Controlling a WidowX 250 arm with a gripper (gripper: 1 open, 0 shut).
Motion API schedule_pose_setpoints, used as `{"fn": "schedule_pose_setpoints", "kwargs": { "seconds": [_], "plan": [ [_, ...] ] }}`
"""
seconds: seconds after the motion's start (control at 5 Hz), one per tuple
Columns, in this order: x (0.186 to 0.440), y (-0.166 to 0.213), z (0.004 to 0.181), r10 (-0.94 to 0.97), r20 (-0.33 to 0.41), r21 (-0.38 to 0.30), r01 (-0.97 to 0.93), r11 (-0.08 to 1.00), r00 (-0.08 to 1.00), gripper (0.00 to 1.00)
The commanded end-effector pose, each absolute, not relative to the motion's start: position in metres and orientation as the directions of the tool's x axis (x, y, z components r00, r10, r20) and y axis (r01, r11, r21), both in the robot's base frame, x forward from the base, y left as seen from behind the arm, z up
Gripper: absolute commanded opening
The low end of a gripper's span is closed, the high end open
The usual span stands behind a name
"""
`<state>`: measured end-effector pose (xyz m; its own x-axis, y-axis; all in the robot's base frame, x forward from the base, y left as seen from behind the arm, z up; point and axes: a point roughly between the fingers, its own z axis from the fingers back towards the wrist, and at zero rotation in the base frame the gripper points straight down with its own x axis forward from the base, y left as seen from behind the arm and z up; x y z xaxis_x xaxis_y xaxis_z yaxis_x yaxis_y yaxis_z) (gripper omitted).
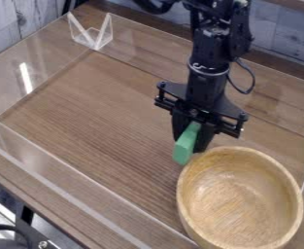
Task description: Put green stick into wooden bowl
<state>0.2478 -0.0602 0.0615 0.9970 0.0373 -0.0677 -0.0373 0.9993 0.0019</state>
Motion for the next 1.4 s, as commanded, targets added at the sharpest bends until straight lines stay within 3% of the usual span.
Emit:
{"fn": "schedule_pose_setpoints", "kwargs": {
  "seconds": [0.0,1.0,1.2],
  "plan": [
    [0.240,-0.085,0.066,-0.005,-0.052,-0.028,0.004,1.000,0.999,0.00],
    [0.213,-0.123,0.054,-0.056,-0.091,-0.056,0.051,0.997,0.994,0.00],
    [0.218,-0.125,0.049,-0.029,-0.080,-0.062,0.024,0.998,0.996,0.00]
  ]
}}
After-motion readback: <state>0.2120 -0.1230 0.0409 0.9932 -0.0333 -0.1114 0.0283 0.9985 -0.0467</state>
